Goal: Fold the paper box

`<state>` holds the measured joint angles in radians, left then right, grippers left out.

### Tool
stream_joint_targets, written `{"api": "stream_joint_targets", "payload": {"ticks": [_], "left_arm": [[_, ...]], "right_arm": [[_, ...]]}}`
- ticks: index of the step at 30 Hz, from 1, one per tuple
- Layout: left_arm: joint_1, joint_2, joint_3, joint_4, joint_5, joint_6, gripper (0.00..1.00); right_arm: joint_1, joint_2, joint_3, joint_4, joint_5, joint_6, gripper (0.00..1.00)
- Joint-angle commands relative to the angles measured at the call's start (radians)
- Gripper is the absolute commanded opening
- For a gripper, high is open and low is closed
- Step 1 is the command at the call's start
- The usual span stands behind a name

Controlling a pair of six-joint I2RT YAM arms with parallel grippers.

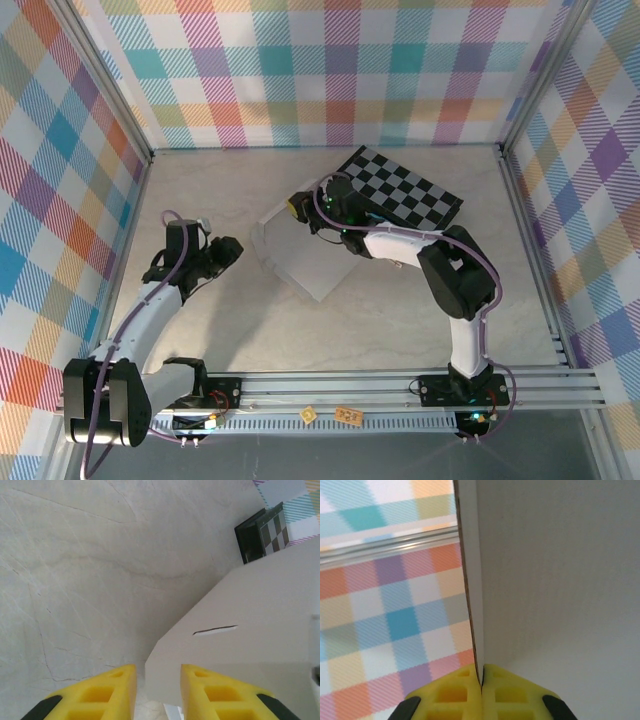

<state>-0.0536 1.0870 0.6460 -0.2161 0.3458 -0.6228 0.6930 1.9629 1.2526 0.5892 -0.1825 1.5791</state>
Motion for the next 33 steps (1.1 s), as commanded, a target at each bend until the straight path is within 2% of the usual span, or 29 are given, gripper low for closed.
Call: {"api": "stream_joint_targets", "payload": {"ticks": [1, 7, 17, 24, 28, 33], "left_arm": [[0.011, -0.007, -0.008, 0.046, -0.006, 0.047, 0.29], [0.007, -0.007, -0.031, 0.015, -0.035, 0.093, 0.29], [0.001, 0.016, -0.050, 0.053, -0.003, 0.118, 0.29], [-0.066, 0.047, -0.081, 0.088, 0.054, 0.194, 0.29], [-0.124, 0.056, -0.097, 0.110, 0.046, 0.216, 0.29], [-0.167, 0.033, -0.141, 0.175, 0.022, 0.267, 0.29]], "right_arm": [[-0.013, 0.027, -0.059, 0.270, -0.081, -0.023, 0.00], [-0.036, 0.075, -0.111, 0.361, -0.166, -0.031, 0.00], [-0.058, 0.135, -0.159, 0.444, -0.267, -0.055, 0.00], [-0.078, 0.137, -0.235, 0.449, -0.300, -0.081, 0.00], [-0.086, 0.135, -0.271, 0.443, -0.302, -0.087, 0.00], [-0.088, 0.133, -0.234, 0.371, -0.311, -0.093, 0.00]]}}
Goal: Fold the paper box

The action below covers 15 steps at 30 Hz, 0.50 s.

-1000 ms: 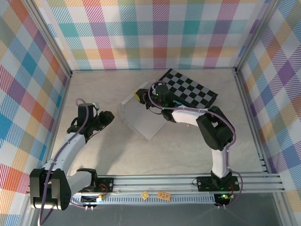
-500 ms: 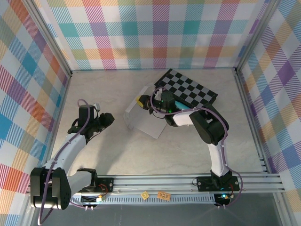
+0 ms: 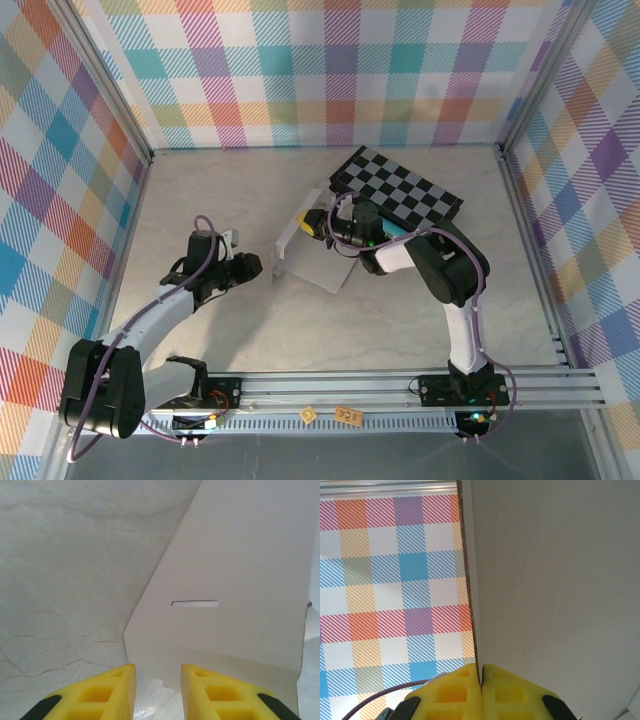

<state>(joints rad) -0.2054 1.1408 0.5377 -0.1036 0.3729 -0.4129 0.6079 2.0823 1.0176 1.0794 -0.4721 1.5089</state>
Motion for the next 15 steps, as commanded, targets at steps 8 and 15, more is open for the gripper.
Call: {"api": "stream_joint_targets", "payload": {"ticks": [8, 15], "left_arm": [[-0.065, 0.023, -0.045, 0.178, -0.018, 0.176, 0.29], [-0.099, 0.122, -0.023, 0.271, -0.040, 0.222, 0.31]], "right_arm": [[-0.004, -0.006, 0.066, -0.244, -0.012, -0.018, 0.00], [-0.005, 0.013, 0.095, -0.253, -0.008, -0.003, 0.00]]}}
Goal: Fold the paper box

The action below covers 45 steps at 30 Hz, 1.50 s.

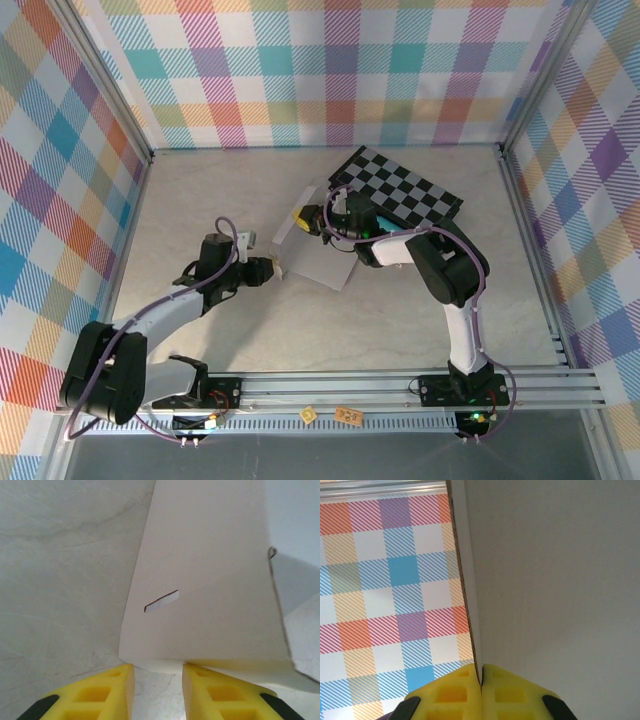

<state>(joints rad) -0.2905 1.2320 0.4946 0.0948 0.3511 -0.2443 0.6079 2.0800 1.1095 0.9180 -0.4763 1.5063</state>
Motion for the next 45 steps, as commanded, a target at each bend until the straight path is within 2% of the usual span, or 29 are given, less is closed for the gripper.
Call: {"api": "stream_joint_targets", "payload": {"ticks": [1, 21, 32, 42, 45], "left_arm": [[-0.018, 0.042, 0.022, 0.084, -0.022, 0.056, 0.31], [-0.076, 0.216, 0.064, 0.362, -0.026, 0.028, 0.35], [-0.088, 0.244, 0.094, 0.351, -0.199, 0.020, 0.36], [-0.088, 0.286, 0.109, 0.382, -0.243, 0.022, 0.39], [-0.088, 0.291, 0.109, 0.393, -0.254, 0.021, 0.41]], "right_arm": [[-0.005, 0.019, 0.005, -0.090, -0.003, 0.003, 0.00], [-0.005, 0.052, 0.047, -0.016, 0.086, 0.117, 0.00], [0.020, 0.054, 0.046, 0.060, 0.160, 0.187, 0.00], [0.043, 0.073, 0.008, 0.074, 0.183, 0.177, 0.00], [0.043, 0.088, -0.022, 0.134, 0.193, 0.171, 0.00]]}}
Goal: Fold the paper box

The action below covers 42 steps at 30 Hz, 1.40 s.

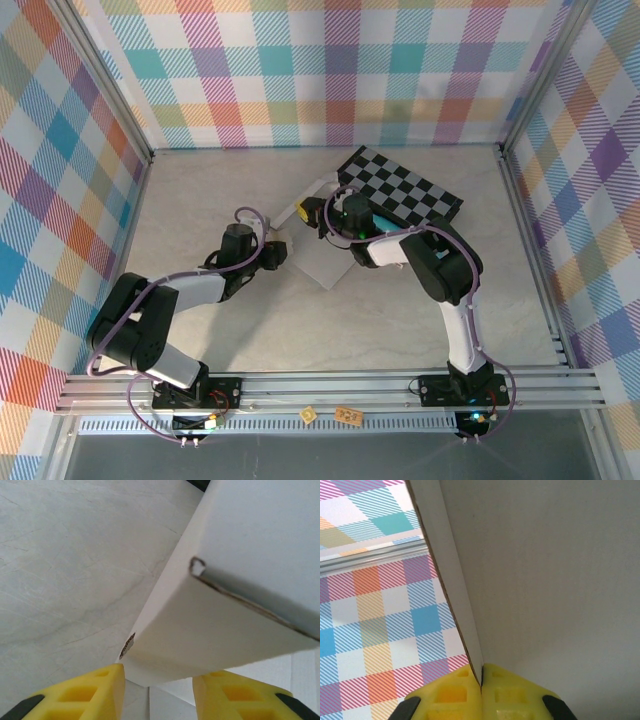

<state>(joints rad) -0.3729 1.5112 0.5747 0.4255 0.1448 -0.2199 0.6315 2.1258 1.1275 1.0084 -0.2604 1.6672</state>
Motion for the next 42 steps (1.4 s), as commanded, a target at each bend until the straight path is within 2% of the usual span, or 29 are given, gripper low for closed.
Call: {"api": "stream_joint_targets", "payload": {"ticks": [1, 11, 15, 22, 26, 30, 32, 36, 42], "left_arm": [[-0.006, 0.012, 0.028, 0.065, -0.054, -0.005, 0.41], [-0.023, 0.057, 0.059, 0.102, -0.094, -0.010, 0.48], [-0.036, 0.080, 0.080, 0.110, -0.137, -0.009, 0.47], [-0.046, 0.109, 0.100, 0.106, -0.175, -0.019, 0.33], [-0.073, 0.094, 0.102, 0.065, -0.232, -0.015, 0.32], [-0.094, 0.093, 0.100, 0.035, -0.276, -0.021, 0.19], [-0.103, 0.096, 0.103, 0.030, -0.295, -0.026, 0.16], [-0.120, 0.115, 0.129, 0.002, -0.346, -0.026, 0.06], [-0.154, 0.159, 0.203, -0.099, -0.475, -0.023, 0.00]], "right_arm": [[0.020, 0.048, -0.048, 0.064, -0.017, 0.012, 0.00], [0.032, 0.063, -0.039, 0.069, 0.009, 0.031, 0.00], [0.032, 0.058, -0.034, 0.060, 0.011, 0.038, 0.00], [0.032, 0.051, -0.031, 0.039, 0.022, 0.039, 0.00], [0.033, 0.049, -0.022, 0.025, 0.035, 0.043, 0.00], [0.036, 0.043, -0.015, 0.006, 0.056, 0.044, 0.00], [0.040, 0.044, -0.014, 0.009, 0.065, 0.052, 0.00], [0.052, 0.044, -0.008, 0.011, 0.081, 0.064, 0.00], [0.073, 0.025, 0.000, -0.017, 0.105, 0.071, 0.00]]}}
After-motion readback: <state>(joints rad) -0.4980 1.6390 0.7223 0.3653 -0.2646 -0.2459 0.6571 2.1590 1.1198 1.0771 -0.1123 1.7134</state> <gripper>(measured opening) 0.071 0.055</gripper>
